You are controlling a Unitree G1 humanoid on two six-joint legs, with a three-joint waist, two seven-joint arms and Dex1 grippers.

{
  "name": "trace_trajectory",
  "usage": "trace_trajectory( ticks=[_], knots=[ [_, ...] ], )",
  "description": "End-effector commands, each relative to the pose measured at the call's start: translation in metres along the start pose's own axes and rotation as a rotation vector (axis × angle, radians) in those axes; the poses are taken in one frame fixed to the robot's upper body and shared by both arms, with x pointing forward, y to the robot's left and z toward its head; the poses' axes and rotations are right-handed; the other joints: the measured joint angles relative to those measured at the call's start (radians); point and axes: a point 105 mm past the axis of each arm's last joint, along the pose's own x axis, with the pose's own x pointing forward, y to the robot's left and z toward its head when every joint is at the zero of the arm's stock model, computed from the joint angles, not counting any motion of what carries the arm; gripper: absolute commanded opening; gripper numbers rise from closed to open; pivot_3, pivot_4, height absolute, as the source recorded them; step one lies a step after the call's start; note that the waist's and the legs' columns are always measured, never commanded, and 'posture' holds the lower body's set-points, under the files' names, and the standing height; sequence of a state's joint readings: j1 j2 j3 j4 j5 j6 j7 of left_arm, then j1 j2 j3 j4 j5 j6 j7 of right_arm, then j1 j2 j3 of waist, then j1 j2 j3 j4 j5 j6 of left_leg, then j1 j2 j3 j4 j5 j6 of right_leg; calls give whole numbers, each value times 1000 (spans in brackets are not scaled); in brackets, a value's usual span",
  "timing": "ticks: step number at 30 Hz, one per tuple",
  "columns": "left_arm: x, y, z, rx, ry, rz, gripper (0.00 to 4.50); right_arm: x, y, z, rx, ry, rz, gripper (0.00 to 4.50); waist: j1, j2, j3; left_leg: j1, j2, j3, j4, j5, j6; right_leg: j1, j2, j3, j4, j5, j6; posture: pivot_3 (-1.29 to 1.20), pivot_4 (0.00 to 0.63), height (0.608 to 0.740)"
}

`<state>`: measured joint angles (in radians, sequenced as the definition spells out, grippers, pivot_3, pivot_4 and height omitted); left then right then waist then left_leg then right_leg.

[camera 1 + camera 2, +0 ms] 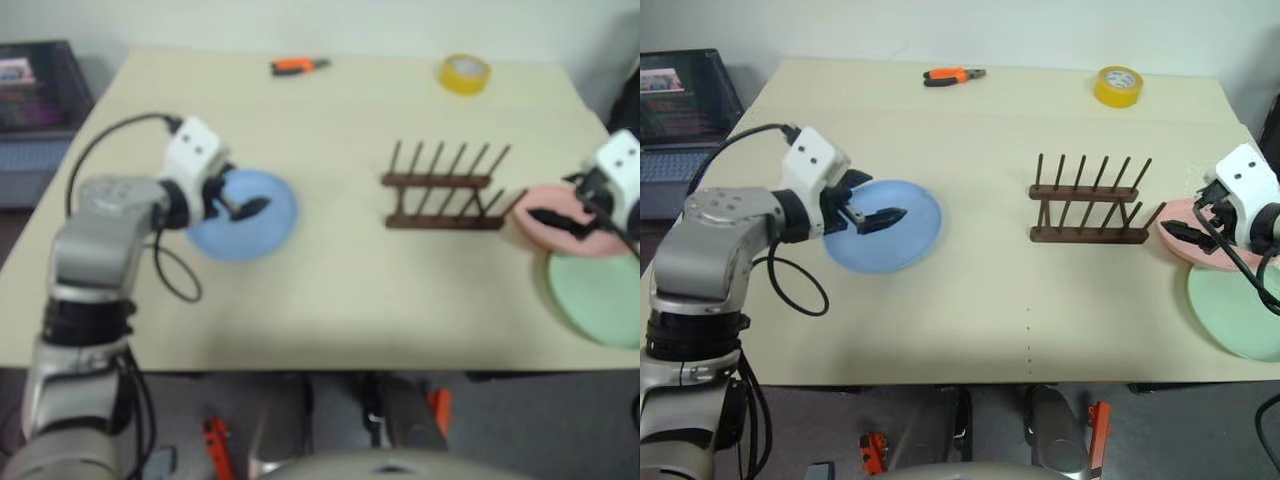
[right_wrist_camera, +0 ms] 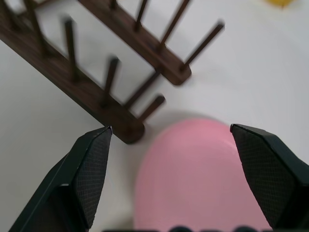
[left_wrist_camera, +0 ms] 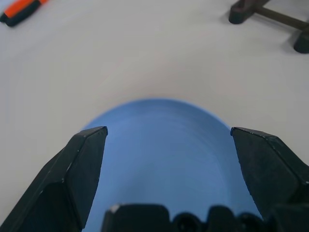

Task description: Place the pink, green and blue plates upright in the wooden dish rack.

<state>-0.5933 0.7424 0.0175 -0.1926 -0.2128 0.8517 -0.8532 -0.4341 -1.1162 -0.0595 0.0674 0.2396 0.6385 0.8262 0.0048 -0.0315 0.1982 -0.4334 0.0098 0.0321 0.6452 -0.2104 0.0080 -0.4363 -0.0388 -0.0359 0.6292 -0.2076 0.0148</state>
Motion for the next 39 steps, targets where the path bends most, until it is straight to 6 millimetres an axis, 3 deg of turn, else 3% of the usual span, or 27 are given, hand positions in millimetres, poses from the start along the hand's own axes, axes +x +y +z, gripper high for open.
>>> trace_trajectory(
  ticks=[1,5,10,17,20,30,31,39],
  knots=[
    [-4,-44,45,75,-215,-192,4500,5,-9,-13,6,42,-23,4308,9,0,0,-2,0,0,0,0,0,-2,0,0,0,0,0,0,150,740],
    [13,-87,54,55,-264,-336,4500,8,-7,-18,37,42,3,4308,15,0,0,-1,-1,1,2,0,0,0,0,1,0,1,2,0,150,740],
    [26,-116,57,54,-267,-413,4500,17,-8,-33,40,102,-12,4308,10,0,0,2,0,2,5,0,1,1,3,1,4,4,2,0,150,740],
    [33,-124,57,47,-276,-413,4500,29,-6,-49,36,165,-38,4308,-2,0,0,3,2,0,17,1,1,0,4,1,17,3,-2,0,150,740],
    [32,-123,59,51,-278,-412,4500,30,-5,-48,44,153,-33,3711,-5,0,0,3,2,1,17,2,3,0,4,1,17,4,-3,0,150,740],
    [32,-121,58,63,-270,-410,4500,27,-6,-40,41,113,-11,172,-5,0,0,3,1,2,18,2,3,1,4,2,16,6,-1,0,150,740],
    [32,-121,58,64,-268,-410,4500,25,-6,-37,40,103,-6,20,-5,0,0,3,1,2,18,2,3,1,4,2,16,6,-1,0,150,740],
    [34,-114,59,69,-277,-395,4500,-7,-21,14,46,-82,-31,20,-5,1,0,3,2,2,18,2,3,1,4,2,17,6,-1,0,150,740]
  ],
)
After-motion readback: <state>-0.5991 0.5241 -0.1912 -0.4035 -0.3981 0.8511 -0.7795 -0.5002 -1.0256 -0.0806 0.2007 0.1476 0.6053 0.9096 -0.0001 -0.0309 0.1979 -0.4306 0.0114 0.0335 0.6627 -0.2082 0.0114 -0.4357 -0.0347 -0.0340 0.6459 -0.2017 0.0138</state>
